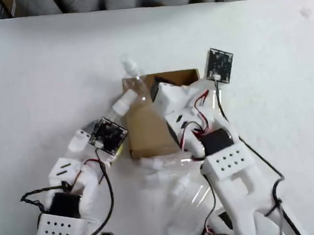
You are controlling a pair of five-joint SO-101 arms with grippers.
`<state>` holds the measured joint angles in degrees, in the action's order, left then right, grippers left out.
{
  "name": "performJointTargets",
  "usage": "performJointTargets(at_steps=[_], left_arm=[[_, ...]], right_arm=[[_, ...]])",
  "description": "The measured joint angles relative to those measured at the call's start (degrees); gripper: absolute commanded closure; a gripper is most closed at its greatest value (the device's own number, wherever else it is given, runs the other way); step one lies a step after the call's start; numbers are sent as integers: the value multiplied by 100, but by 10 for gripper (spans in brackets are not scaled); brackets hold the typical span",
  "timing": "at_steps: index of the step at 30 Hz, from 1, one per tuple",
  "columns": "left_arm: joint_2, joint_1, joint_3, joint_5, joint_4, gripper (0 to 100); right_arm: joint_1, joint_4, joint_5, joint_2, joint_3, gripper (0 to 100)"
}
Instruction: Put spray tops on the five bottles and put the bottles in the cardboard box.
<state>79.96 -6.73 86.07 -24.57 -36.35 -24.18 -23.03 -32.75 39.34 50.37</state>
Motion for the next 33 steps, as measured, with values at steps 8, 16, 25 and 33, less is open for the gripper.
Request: performJointTargets(at_steps=[8, 16, 25, 33], left_arm=[[0, 0, 0, 0, 0, 977], [0, 0, 0, 0, 0, 977], [0, 35, 0, 9, 0, 977], [0, 35, 0, 9, 0, 977]], right_arm=[[9, 1037, 0, -1169, 0, 981], [-378, 1125, 0, -1275, 0, 981], [-730, 1125, -9, -1275, 0, 981], [-730, 1178, -9, -1275, 0, 978]])
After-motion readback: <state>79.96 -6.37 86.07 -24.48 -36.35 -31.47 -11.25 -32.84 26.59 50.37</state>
